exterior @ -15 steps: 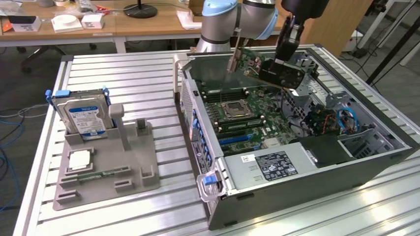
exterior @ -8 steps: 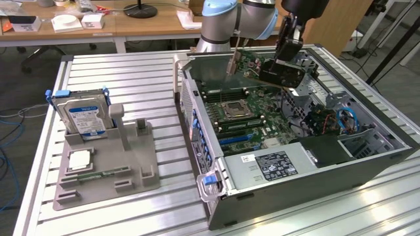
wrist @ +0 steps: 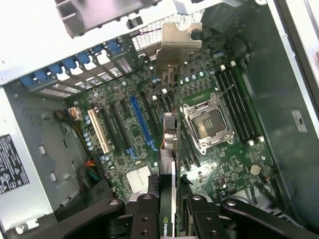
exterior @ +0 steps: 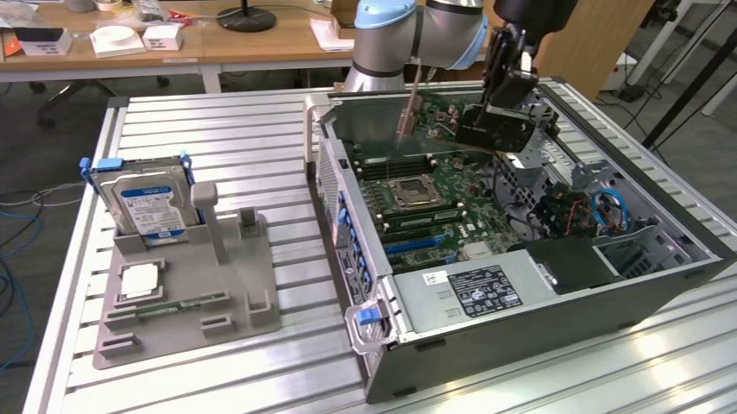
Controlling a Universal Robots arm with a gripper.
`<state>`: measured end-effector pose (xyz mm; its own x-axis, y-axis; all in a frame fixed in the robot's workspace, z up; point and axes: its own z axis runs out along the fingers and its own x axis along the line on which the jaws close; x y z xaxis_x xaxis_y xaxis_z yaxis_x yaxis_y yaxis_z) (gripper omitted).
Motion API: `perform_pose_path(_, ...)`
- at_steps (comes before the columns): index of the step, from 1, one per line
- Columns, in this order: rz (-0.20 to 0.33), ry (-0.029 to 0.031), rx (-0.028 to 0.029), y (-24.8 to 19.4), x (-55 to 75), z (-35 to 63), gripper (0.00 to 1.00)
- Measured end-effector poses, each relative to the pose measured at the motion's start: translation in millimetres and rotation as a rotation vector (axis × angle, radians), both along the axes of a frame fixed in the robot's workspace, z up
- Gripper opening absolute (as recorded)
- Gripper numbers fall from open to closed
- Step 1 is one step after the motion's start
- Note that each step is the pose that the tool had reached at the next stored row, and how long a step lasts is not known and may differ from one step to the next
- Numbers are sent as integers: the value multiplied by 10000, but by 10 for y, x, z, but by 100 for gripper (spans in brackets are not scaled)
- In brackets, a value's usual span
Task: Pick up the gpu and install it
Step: 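Insert the gpu into the slot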
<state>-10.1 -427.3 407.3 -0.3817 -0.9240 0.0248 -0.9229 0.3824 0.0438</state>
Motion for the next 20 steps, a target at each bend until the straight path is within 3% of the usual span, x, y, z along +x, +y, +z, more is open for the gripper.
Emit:
perform_pose_path(11,1304,0,0,0,10,-3,26)
perform_pose_path(20,2060,0,0,0,26,-6,26)
